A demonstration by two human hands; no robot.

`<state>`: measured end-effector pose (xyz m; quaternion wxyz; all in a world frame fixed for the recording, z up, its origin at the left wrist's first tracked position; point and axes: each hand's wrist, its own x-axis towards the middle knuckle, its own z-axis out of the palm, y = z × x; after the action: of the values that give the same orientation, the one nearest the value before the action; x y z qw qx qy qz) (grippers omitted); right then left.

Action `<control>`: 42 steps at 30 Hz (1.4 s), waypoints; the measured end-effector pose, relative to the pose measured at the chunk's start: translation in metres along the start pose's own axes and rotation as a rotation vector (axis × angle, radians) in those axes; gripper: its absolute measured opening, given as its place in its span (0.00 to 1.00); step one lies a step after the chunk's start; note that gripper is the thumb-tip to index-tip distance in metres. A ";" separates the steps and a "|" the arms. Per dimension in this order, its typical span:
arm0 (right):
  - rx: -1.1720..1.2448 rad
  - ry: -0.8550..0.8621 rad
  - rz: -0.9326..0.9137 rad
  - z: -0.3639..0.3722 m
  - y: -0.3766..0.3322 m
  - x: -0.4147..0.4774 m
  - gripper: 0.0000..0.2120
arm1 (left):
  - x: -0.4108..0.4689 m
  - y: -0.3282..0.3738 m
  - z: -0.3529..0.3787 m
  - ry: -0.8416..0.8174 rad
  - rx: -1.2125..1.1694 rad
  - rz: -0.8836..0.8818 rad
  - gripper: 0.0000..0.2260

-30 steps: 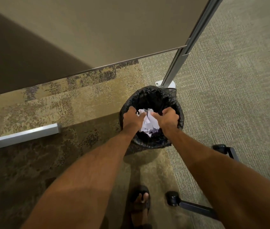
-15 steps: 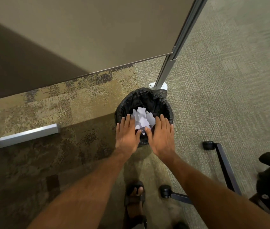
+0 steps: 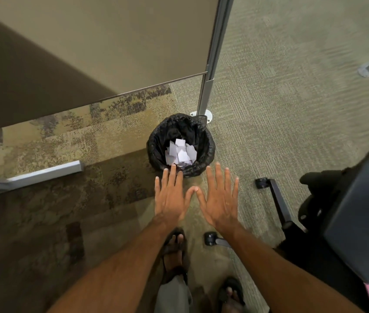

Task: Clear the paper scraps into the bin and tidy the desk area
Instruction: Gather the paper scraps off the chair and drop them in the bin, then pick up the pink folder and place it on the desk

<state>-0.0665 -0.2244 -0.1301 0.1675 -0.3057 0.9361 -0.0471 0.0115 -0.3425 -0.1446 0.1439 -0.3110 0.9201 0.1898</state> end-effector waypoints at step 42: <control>-0.012 -0.012 0.443 -0.110 0.333 -0.317 0.29 | -0.283 0.306 0.056 -0.075 0.106 0.311 0.32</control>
<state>-0.0493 0.2297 -0.0002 0.1777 -0.0940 0.9796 -0.0020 0.0448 0.0532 -0.0059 0.1631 -0.1498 0.9598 0.1726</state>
